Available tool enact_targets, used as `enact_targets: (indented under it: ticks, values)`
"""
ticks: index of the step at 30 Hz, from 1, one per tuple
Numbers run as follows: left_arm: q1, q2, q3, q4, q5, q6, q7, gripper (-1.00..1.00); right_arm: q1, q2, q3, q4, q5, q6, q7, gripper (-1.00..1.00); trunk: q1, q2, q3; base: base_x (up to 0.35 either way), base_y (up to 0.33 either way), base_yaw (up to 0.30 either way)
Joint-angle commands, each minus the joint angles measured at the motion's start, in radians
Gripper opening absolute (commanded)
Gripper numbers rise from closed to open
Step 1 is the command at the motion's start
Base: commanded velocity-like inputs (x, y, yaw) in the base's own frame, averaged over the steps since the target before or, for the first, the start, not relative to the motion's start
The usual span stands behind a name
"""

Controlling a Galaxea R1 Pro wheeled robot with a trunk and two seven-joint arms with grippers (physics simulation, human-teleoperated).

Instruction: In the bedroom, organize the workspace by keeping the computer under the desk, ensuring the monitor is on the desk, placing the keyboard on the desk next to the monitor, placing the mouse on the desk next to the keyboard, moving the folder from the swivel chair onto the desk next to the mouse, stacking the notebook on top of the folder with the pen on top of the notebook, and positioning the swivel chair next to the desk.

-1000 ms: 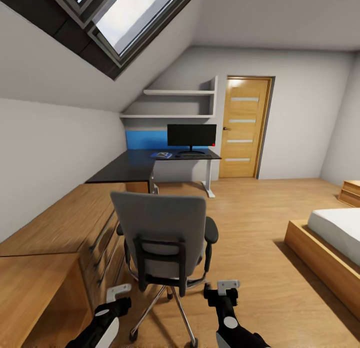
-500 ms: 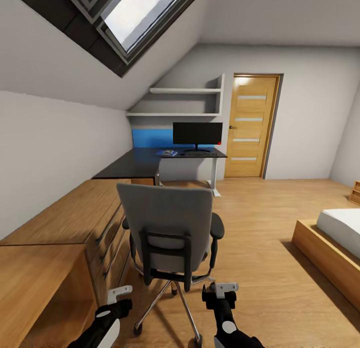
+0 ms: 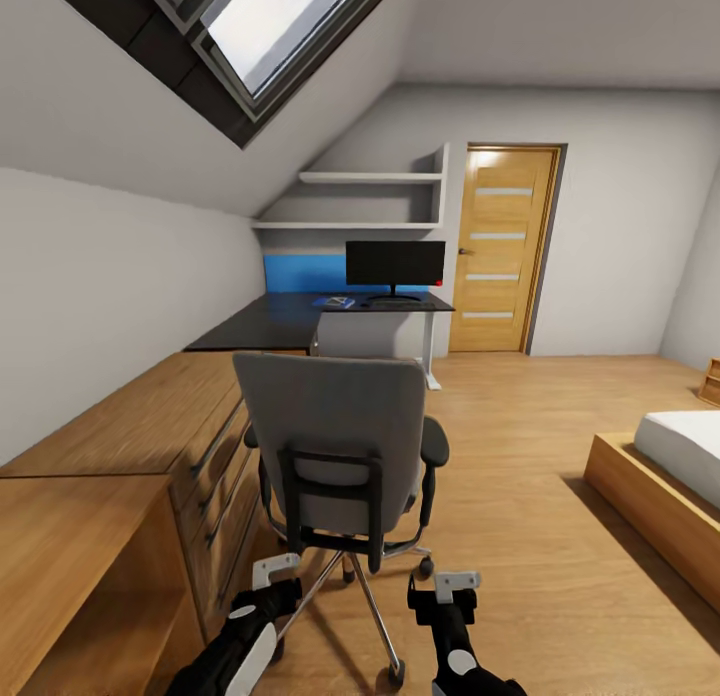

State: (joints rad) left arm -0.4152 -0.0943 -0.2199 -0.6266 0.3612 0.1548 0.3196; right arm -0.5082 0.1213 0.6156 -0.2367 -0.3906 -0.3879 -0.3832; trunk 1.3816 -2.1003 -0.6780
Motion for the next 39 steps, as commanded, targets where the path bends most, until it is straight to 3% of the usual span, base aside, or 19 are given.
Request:
enact_targets:
  ticks: [1,12,23,25,26,28,33,39]
  values:
    - [-0.001,-0.001,-0.005,-0.006,0.008,0.005,0.008,1.0,-0.001,0.0,0.009,0.001,-0.008,-0.004,-0.005,1.0,0.004,-0.008,-0.004,0.0,0.0,0.0]
    - [-0.001,0.006,-0.004,0.031,0.007,0.0,0.007,1.0,-0.001,0.004,0.01,0.002,-0.008,-0.004,-0.005,1.0,0.046,-0.085,-0.039,0.0,0.0,0.161]
    - [-0.001,0.005,-0.015,0.057,0.003,0.0,0.005,1.0,-0.001,0.004,0.01,0.002,-0.008,-0.003,-0.006,1.0,0.046,-0.085,-0.039,0.001,0.0,0.014]
    - [-0.001,0.004,-0.03,0.063,0.0,0.0,0.005,1.0,-0.001,0.004,0.01,0.002,-0.008,-0.003,-0.006,1.0,0.046,-0.085,-0.039,0.088,0.0,0.0]
    - [-0.001,0.005,-0.061,0.067,-0.002,-0.001,0.006,1.0,-0.001,0.004,0.01,0.002,-0.008,-0.003,-0.006,1.0,0.046,-0.085,-0.039,0.232,0.0,0.0]
    - [-0.001,0.005,-0.082,0.07,-0.003,-0.001,0.007,1.0,-0.001,0.004,0.01,0.002,-0.008,-0.003,-0.006,1.0,0.046,-0.085,-0.039,0.25,0.0,0.0]
    - [-0.001,0.005,-0.092,0.071,-0.004,-0.001,0.007,1.0,-0.001,0.005,0.012,0.002,-0.007,-0.003,-0.003,1.0,0.046,-0.085,-0.039,0.118,0.0,0.0]
    - [-0.001,0.005,-0.094,0.071,-0.004,-0.002,0.007,1.0,0.003,0.011,0.014,0.003,-0.002,-0.003,0.068,1.0,0.046,-0.085,-0.039,0.013,0.0,0.0]
